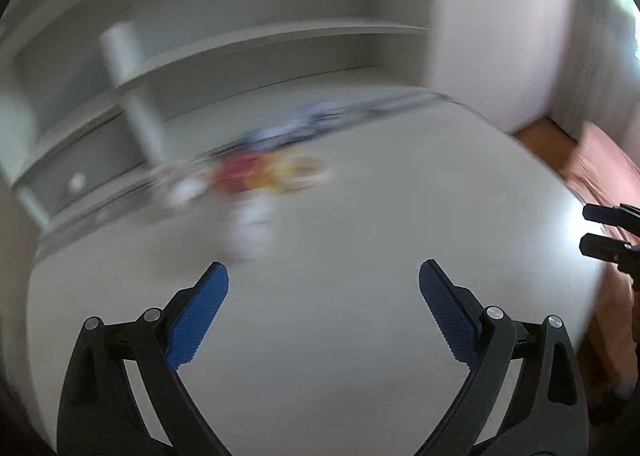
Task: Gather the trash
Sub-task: 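Grasp the white tissue with the left gripper while the right grasps the clear ring, then carry the tissue and ring over the bin and open both grippers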
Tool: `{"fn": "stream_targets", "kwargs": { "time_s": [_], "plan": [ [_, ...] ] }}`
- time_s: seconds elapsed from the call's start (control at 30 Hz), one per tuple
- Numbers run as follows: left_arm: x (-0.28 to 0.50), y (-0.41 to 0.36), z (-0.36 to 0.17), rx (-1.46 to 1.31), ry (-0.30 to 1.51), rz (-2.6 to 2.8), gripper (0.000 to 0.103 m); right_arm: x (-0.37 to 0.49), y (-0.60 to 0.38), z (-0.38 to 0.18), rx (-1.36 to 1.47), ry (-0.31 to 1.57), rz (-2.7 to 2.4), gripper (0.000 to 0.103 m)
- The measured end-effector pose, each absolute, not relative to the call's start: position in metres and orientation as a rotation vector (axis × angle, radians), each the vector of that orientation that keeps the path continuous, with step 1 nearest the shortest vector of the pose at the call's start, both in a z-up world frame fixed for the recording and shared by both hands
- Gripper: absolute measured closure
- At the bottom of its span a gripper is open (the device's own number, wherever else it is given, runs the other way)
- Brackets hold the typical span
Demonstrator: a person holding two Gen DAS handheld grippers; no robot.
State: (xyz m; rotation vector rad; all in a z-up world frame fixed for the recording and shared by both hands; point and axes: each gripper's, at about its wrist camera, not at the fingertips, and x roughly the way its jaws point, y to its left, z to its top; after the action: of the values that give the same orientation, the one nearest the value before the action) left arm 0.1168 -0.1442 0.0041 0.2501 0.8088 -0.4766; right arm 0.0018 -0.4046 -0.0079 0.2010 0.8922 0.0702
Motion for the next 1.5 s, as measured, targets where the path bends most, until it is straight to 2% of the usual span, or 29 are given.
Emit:
{"fn": "stream_targets", "kwargs": {
  "time_s": [0.17, 0.43, 0.47, 0.5, 0.53, 0.6, 0.63, 0.67, 0.73, 0.77, 0.93, 1.13, 1.5],
  "plan": [
    [0.167, -0.106, -0.014, 0.205, 0.873, -0.428, 0.01, 0.103, -0.345, -0.015, 0.073, 0.953, 0.245, 0.019],
    [0.202, -0.117, -0.036, 0.233, 0.891, -0.438, 0.011, 0.2, -0.287, -0.038, -0.094, 0.993, 0.369, 0.019],
    [0.202, -0.117, -0.037, 0.232, 0.89, -0.443, 0.017, 0.207, -0.282, -0.039, -0.109, 0.996, 0.388, 0.019],
    [0.202, -0.117, -0.037, 0.238, 0.888, -0.444, 0.028, 0.213, -0.277, -0.041, -0.124, 0.994, 0.401, 0.019],
    [0.203, -0.116, -0.038, 0.248, 0.889, -0.44, 0.034, 0.218, -0.272, -0.042, -0.14, 0.991, 0.41, 0.019],
    [0.203, -0.115, -0.039, 0.259, 0.892, -0.43, 0.062, 0.223, -0.267, -0.044, -0.149, 0.997, 0.423, 0.019],
    [0.203, -0.115, -0.04, 0.265, 0.894, -0.426, 0.066, 0.226, -0.265, -0.045, -0.151, 0.994, 0.43, 0.021],
    [0.203, -0.114, -0.039, 0.271, 0.885, -0.418, 0.074, 0.226, -0.264, -0.045, -0.154, 0.992, 0.429, 0.028],
    [0.2, -0.113, -0.037, 0.269, 0.882, -0.426, 0.076, 0.228, -0.258, -0.048, -0.161, 1.0, 0.433, 0.048],
    [0.2, -0.113, -0.036, 0.264, 0.882, -0.432, 0.077, 0.226, -0.256, -0.047, -0.179, 0.983, 0.419, 0.055],
    [0.18, -0.111, -0.025, 0.27, 0.864, -0.433, 0.078, 0.2, -0.258, -0.034, -0.168, 0.938, 0.398, 0.057],
    [0.141, -0.128, -0.011, 0.27, 0.851, -0.481, 0.078, 0.123, -0.311, -0.013, -0.069, 0.929, 0.238, 0.057],
    [0.042, -0.279, -0.011, 0.293, 0.832, -0.842, 0.078, -0.111, -0.488, -0.012, 0.25, 0.896, -0.36, 0.057]
  ]
}}
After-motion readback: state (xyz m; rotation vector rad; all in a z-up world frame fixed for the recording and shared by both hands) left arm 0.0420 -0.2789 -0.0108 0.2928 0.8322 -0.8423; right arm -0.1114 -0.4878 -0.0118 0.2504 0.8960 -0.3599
